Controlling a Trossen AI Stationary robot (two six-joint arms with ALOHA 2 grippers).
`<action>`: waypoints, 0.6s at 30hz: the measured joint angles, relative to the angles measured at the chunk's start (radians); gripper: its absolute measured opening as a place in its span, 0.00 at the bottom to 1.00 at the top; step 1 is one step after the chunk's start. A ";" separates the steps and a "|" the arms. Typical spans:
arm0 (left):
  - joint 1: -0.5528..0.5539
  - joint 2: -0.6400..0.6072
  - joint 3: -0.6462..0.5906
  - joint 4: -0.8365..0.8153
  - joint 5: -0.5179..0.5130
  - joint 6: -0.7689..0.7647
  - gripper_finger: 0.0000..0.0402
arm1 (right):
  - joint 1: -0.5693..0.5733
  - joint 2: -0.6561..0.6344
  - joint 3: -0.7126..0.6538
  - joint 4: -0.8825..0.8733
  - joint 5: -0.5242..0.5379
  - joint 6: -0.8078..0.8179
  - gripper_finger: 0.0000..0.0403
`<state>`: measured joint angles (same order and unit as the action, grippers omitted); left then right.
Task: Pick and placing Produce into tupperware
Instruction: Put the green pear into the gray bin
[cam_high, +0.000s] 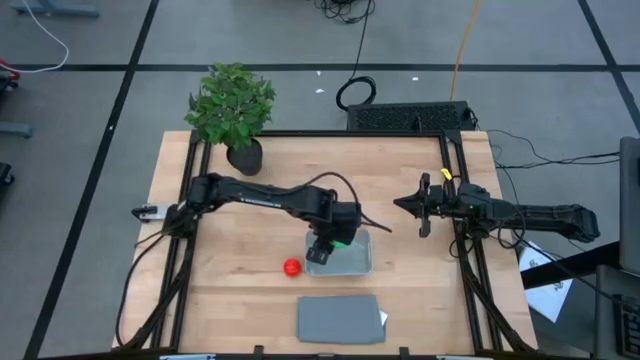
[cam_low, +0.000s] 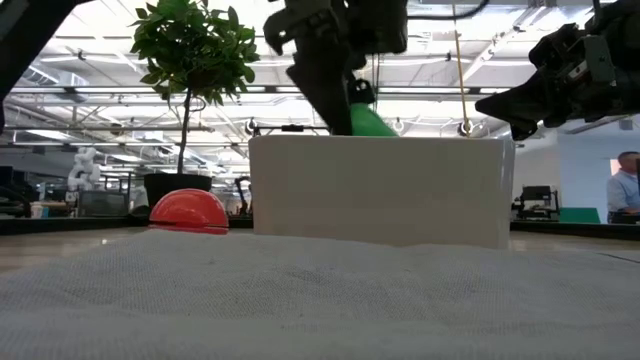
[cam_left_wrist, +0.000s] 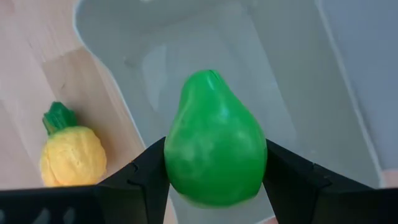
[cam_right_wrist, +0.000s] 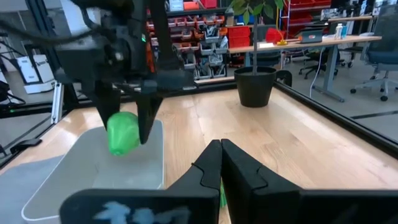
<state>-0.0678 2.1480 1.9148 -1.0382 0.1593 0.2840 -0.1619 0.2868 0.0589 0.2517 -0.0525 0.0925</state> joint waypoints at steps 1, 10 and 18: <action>0.000 0.006 0.000 -0.003 0.000 0.011 0.52 | 0.000 0.002 0.000 0.001 0.000 0.000 0.00; 0.002 0.033 0.000 -0.006 0.006 0.055 0.52 | 0.000 0.009 0.000 0.005 0.000 0.000 0.00; 0.002 0.066 0.000 -0.019 0.026 0.084 0.52 | 0.000 0.009 0.000 0.006 0.000 0.000 0.00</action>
<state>-0.0661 2.2135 1.9148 -1.0573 0.1852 0.3676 -0.1619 0.2962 0.0589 0.2573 -0.0526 0.0925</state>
